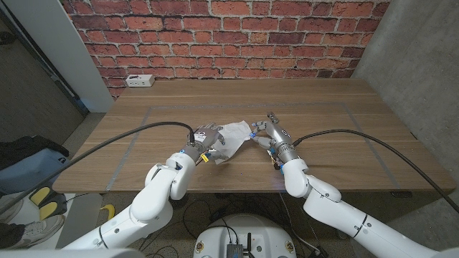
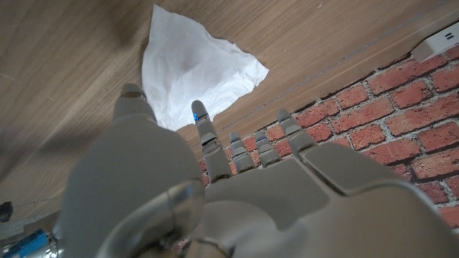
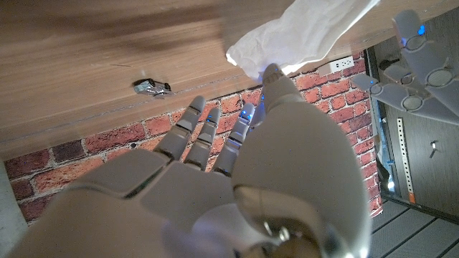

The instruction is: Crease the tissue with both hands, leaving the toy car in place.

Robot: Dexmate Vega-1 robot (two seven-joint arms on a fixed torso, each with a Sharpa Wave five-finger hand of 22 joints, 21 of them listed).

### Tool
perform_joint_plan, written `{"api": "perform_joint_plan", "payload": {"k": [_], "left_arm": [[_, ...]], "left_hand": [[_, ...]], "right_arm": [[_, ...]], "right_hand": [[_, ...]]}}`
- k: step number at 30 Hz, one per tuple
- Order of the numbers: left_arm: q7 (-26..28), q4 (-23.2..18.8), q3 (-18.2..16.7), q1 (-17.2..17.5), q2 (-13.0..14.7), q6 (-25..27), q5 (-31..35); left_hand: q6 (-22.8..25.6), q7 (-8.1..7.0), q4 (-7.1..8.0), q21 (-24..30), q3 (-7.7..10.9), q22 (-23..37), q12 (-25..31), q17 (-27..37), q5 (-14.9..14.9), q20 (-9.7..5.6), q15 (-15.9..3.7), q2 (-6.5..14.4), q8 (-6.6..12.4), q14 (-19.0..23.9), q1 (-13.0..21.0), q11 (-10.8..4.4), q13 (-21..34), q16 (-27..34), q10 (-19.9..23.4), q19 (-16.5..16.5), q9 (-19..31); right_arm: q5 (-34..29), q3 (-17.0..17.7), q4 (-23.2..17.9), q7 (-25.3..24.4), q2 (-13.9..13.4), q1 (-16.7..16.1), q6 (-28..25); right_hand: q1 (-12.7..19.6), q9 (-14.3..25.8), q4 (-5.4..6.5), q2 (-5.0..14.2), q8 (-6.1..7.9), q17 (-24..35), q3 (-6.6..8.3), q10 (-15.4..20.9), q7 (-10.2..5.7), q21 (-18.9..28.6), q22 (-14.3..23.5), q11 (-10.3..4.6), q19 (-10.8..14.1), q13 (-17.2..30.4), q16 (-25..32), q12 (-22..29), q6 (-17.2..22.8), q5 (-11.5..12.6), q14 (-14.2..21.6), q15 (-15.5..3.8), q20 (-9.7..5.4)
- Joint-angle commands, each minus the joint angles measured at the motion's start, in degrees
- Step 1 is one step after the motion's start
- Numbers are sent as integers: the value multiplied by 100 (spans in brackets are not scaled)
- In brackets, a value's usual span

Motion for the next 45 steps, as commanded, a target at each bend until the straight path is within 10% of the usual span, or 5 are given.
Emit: {"api": "perform_joint_plan", "payload": {"k": [1,30,45], "left_arm": [[-160,413,359,-243,-174,-4,671],[1668,911,525,-77,-505,-108,332],[1920,1384,857,-226,-715,191,859]], "left_hand": [[-75,-12,-75,50,6,16,14,16,60,-54,34,12,-64,-27,122,12,19,18,-15,27,10],[179,351,-284,179,54,26,154,8,239,-17,154,122,-18,688,586,35,29,119,468,442,87],[614,452,-543,276,312,46,128,7,246,-113,24,325,376,944,1351,-135,65,84,711,754,362]], "right_arm": [[461,207,110,-159,148,-72,436],[629,232,354,-138,212,98,880],[739,279,413,-62,200,135,1103]], "right_hand": [[142,-4,-75,-7,-4,-28,31,85,248,-18,10,40,15,32,15,-9,248,-5,66,-693,50],[150,-5,-77,-4,-46,-52,114,143,314,-34,8,54,-1,36,-43,-25,261,-39,156,-673,78],[147,-5,-75,-9,-62,-36,128,191,316,-35,8,58,8,37,-37,-26,275,-60,180,-696,102]]}}
